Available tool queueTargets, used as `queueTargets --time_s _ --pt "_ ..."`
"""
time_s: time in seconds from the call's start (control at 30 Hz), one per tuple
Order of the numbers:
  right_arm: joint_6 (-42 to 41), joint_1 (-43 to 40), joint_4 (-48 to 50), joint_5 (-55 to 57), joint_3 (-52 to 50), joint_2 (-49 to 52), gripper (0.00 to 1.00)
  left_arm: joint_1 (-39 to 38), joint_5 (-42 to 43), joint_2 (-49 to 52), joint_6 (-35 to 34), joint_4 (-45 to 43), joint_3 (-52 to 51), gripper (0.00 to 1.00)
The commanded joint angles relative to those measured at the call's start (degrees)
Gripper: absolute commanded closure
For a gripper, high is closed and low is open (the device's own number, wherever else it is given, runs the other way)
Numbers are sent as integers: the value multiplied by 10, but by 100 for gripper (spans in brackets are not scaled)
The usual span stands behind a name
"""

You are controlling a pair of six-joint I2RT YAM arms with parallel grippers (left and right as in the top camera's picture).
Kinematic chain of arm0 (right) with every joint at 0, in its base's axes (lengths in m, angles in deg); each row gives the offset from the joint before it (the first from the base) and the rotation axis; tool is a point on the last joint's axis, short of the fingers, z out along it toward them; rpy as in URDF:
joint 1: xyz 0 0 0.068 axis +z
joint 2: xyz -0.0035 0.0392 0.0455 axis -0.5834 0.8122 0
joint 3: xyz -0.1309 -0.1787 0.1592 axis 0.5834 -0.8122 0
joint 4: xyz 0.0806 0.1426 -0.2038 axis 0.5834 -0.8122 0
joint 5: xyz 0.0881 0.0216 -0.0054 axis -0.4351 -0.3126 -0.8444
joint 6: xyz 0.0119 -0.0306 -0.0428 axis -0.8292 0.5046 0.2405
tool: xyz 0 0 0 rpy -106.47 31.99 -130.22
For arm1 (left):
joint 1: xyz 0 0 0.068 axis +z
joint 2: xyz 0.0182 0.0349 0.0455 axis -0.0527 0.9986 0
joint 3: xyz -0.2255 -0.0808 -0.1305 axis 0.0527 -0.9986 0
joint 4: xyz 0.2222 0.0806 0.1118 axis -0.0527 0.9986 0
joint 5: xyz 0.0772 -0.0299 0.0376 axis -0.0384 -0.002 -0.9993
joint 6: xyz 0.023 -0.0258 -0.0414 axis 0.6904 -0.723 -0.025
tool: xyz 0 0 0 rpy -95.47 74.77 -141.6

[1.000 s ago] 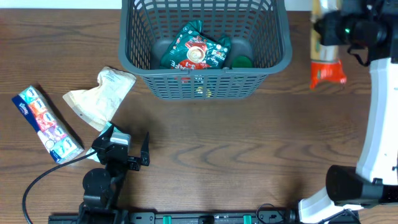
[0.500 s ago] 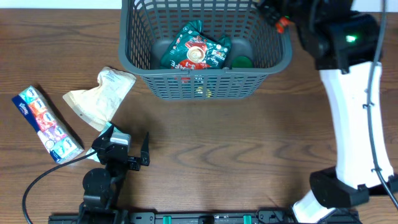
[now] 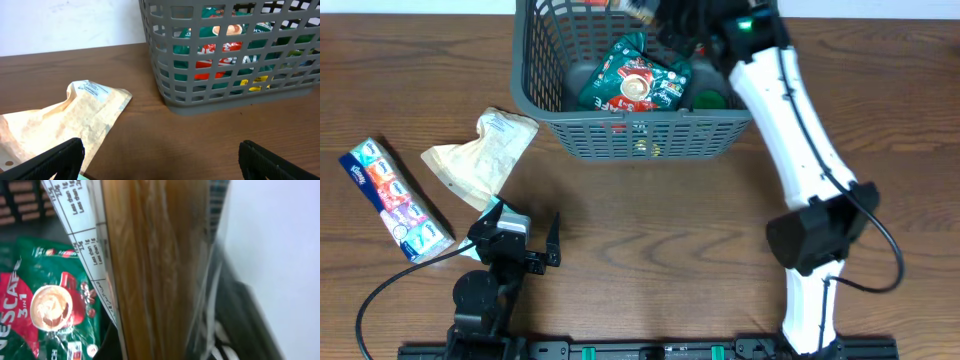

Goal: Pack container
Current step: 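Lift the spaghetti pack into the basket and release it, right gripper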

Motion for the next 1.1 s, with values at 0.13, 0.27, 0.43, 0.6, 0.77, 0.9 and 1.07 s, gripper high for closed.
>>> queueTargets --time_s 0.13,0.27,0.43,0.6,0.77,0.9,1.07 --pt "37 24 20 -5 19 19 99 -2 10 1 -5 12 -10 2" --pt "38 24 0 -7 19 50 99 -2 10 1 -5 12 -10 1" --pt "37 24 -21 -7 19 90 99 -2 10 1 -5 12 -10 1" --pt "37 24 -24 -2 19 110 99 -2 10 1 -5 12 -10 2" --pt "30 23 -23 11 19 111 72 -2 10 1 -5 13 -10 1" --pt "15 23 -28 13 19 111 14 -2 10 1 -5 12 -10 1" --pt "2 23 -33 13 19 111 1 -2 10 1 -5 12 -10 1"
